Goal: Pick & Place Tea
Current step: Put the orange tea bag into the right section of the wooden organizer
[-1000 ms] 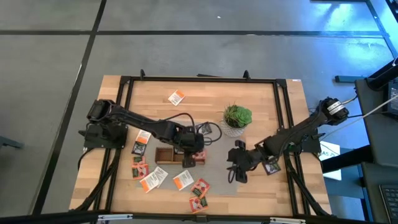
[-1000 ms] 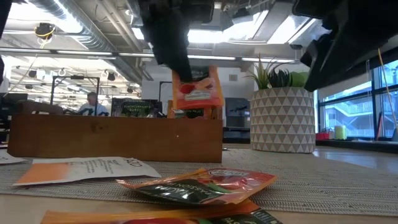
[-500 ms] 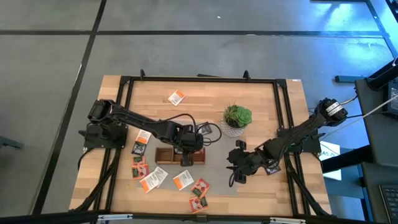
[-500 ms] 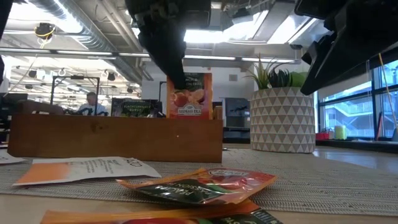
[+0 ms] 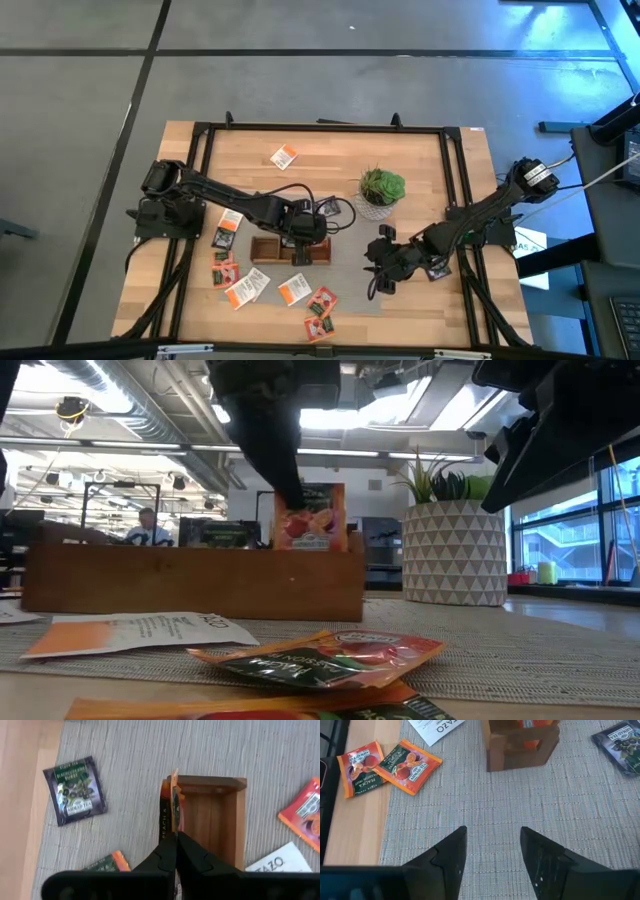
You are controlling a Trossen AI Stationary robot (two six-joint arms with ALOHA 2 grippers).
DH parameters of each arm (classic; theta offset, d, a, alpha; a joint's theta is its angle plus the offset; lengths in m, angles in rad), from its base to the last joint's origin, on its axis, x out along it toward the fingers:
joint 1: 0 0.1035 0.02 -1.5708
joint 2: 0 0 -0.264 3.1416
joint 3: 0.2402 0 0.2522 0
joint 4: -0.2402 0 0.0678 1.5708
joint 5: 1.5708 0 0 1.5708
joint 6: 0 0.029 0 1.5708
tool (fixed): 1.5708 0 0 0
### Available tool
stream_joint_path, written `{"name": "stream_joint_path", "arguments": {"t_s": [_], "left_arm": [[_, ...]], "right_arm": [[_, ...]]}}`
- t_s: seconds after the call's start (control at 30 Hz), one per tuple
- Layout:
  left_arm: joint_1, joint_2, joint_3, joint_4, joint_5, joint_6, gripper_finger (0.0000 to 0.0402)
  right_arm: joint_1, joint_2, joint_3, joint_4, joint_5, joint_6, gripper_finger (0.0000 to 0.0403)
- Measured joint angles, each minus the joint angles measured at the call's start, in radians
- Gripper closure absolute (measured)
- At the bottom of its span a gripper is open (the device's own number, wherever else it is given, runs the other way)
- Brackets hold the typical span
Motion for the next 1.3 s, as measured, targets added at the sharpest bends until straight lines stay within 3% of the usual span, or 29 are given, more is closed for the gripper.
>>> {"name": "stream_joint_path", "arguments": {"t_s": [0.63, 1.13, 1.3], "left_arm": [[-0.005, 0.006, 0.0, 0.016, 0.004, 0.027, 0.0388], [-0.005, 0.006, 0.0, 0.014, -0.03, 0.044, 0.0327], [-0.023, -0.051, 0.011, 0.018, -0.027, 0.035, 0.0319]], "right_arm": [[0.0, 0.0, 0.0, 0.0, 0.0, 0.0, 0.0217], [0.0, 0.0, 0.0, 0.0, 0.0, 0.0, 0.0217], [0.0, 0.0, 0.0, 0.002, 0.0, 0.001, 0.0217]]}}
